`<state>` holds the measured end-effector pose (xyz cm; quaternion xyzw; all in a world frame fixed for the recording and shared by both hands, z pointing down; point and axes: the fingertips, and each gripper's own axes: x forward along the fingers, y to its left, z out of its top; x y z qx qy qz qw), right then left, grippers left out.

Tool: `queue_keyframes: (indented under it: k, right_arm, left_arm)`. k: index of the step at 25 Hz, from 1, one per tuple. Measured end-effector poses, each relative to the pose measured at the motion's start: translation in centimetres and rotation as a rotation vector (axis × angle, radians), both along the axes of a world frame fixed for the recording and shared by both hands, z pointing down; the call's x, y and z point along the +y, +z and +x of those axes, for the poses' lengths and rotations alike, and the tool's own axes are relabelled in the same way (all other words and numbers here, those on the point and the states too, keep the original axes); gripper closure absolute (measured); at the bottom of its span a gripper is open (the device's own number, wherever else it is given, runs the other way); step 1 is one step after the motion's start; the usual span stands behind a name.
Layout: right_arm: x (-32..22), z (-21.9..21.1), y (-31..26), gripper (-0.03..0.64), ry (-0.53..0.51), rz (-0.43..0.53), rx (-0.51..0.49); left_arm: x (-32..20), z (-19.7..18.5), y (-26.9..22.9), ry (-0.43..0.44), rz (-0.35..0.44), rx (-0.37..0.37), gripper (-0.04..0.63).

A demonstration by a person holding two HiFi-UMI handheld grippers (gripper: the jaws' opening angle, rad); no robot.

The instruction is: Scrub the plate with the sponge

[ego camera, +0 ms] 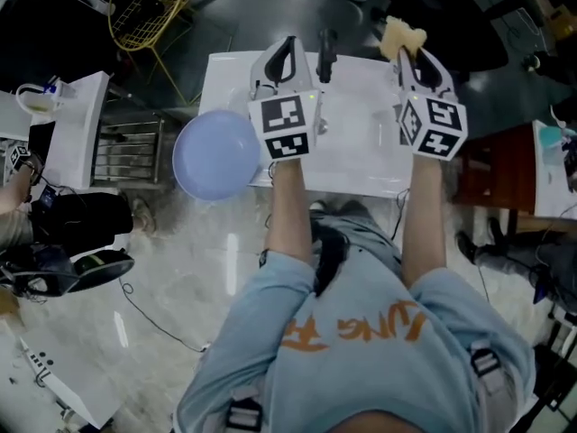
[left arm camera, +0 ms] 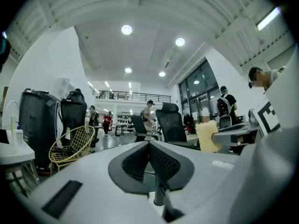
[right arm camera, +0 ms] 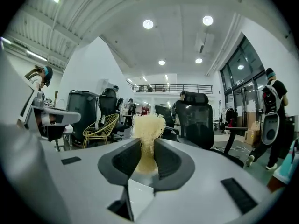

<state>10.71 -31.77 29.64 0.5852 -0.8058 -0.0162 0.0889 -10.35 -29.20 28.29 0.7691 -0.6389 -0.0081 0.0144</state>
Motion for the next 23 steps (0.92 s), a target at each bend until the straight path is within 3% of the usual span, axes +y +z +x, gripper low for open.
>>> queue_keyframes:
  k: [4,10,15,23]
  right_arm:
    - [0.4,-0.1,0.6,0.531,-0.009,0.002,0.035]
    - [0.9,0.8,0.9,0.528,0.001,0.003,0.068]
    - [1.0,1.1,0.9,0.528,-0.009,0.0,0.077]
    - [1.1,-2.3,2.1,0.528,-0.078,0.007,0.137]
  left_arm:
    - [-0.2,0.2,1.2,-0.014,-0.023,-0.048,0.594]
    - [-0.1,0.9,2.3,0.008,-0.043,-0.02,0.594]
    - [0.0,1.6,2.9,0.017,-0.055,-0.051,0.592]
    - [-0.5,-0.6,2.5,0.0,-0.04,-0.008,0.594]
